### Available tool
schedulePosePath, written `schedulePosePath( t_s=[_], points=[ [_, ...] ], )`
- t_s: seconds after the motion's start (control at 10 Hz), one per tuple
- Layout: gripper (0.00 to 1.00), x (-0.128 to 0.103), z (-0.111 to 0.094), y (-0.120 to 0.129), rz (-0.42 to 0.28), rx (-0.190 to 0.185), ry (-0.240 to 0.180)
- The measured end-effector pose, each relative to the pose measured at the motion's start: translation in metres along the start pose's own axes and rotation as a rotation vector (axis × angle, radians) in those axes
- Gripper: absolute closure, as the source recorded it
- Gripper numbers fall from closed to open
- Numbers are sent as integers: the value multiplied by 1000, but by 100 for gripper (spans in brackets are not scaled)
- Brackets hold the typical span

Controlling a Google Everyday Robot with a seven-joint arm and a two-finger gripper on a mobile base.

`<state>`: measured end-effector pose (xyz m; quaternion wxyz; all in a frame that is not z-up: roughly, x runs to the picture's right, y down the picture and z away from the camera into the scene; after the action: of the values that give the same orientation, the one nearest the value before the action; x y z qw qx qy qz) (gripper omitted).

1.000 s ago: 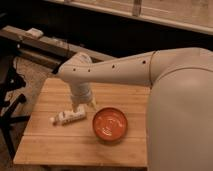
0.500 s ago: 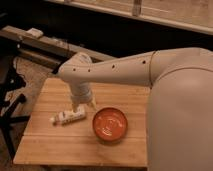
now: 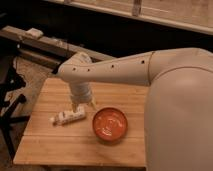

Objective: Place the bottle in the ceramic bowl

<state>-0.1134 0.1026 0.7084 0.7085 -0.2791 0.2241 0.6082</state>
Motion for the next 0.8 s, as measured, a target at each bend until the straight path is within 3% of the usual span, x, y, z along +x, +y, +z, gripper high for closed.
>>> schedulePosePath(
  t_s=[0.1, 0.6, 0.8],
  points=[
    [35, -3, 2, 8, -87, -3, 6],
    [35, -27, 16, 40, -706, -49, 25],
    [35, -40, 24, 50, -883, -66, 10]
  ],
)
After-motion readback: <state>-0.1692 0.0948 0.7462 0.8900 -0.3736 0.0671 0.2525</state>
